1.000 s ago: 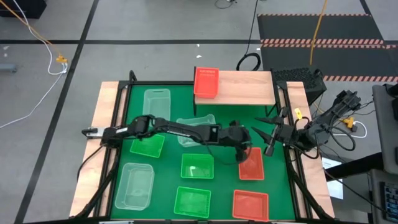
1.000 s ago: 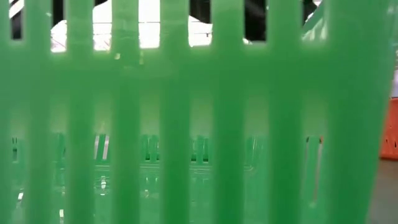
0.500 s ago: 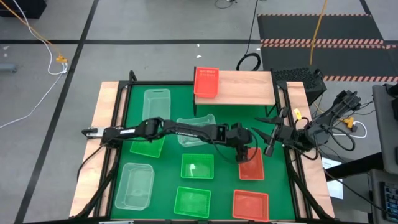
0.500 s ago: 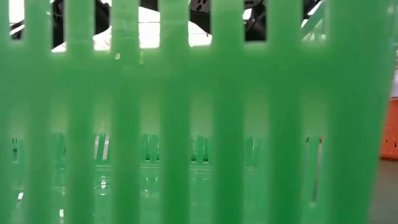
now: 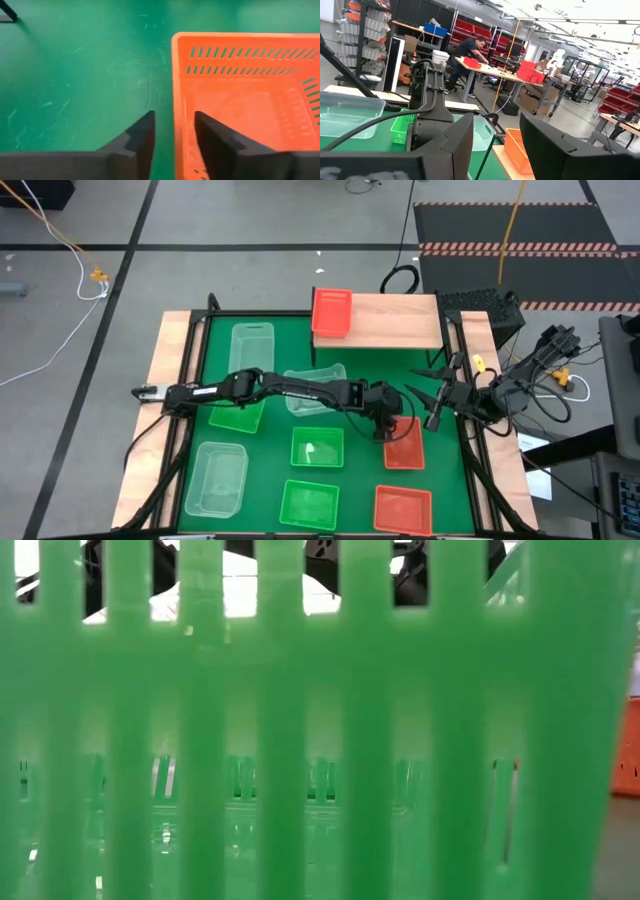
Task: Stack baskets on shelf by color
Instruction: Stack the top orange bin on the top of the orange bin
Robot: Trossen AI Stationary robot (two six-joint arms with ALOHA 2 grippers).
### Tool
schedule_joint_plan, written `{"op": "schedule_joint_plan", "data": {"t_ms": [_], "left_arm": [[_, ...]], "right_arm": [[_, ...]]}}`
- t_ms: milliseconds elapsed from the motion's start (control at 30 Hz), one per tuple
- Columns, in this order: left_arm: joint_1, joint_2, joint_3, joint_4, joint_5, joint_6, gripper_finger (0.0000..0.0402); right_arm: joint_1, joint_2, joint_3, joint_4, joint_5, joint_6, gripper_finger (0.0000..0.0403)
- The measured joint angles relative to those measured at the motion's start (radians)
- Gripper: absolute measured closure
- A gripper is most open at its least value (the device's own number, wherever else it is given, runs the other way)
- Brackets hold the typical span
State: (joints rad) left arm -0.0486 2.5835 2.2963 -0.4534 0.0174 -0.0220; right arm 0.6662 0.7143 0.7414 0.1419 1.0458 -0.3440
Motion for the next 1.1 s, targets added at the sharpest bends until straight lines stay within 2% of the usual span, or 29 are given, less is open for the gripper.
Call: {"op": "schedule_joint_plan", "data": {"t_ms": [133,200,400,500,600,767,833,1033,1100], "left_arm": [[0.0,0.0,0.0,-0.006,0.002,0.012,0.0367],[0.002,0.0,0.0,-0.006,0.002,0.013,0.0387],[0.006,-0.002,0.0,-0.006,0.001,0.023,0.0367],[0.006,-0.034,-0.002,-0.024,0.001,0.025,0.0386],[0.006,-0.107,-0.002,-0.063,-0.021,0.05,0.0391],[-0.026,-0.239,-0.001,-0.151,-0.193,0.15,0.0394],[-0.044,-0.292,-0.001,-0.216,-0.229,0.18,0.0394],[-0.096,-0.451,0.0,-0.404,-0.175,0.204,0.0396],[-0.115,-0.487,0.0,-0.459,-0.181,0.2,0.0396]], "right_arm": [[0.0,0.0,0.0,0.003,0.0,-0.01,0.0247],[0.0,0.0,0.0,0.002,0.0,-0.011,0.0247],[0.0,0.0,0.0,-0.004,0.0,-0.024,0.0247],[0.0,0.0,0.0,-0.004,0.0,-0.034,0.0248],[0.0,0.0,0.0,-0.007,0.0,-0.038,0.0248],[0.021,-0.005,0.0,-0.042,0.0,-0.039,0.0248],[0.038,-0.011,0.0,-0.043,0.001,-0.039,0.0248],[0.11,-0.032,0.0,-0.063,-0.005,-0.046,0.0248],[0.124,-0.029,0.0,-0.06,-0.042,-0.045,0.0248]]}}
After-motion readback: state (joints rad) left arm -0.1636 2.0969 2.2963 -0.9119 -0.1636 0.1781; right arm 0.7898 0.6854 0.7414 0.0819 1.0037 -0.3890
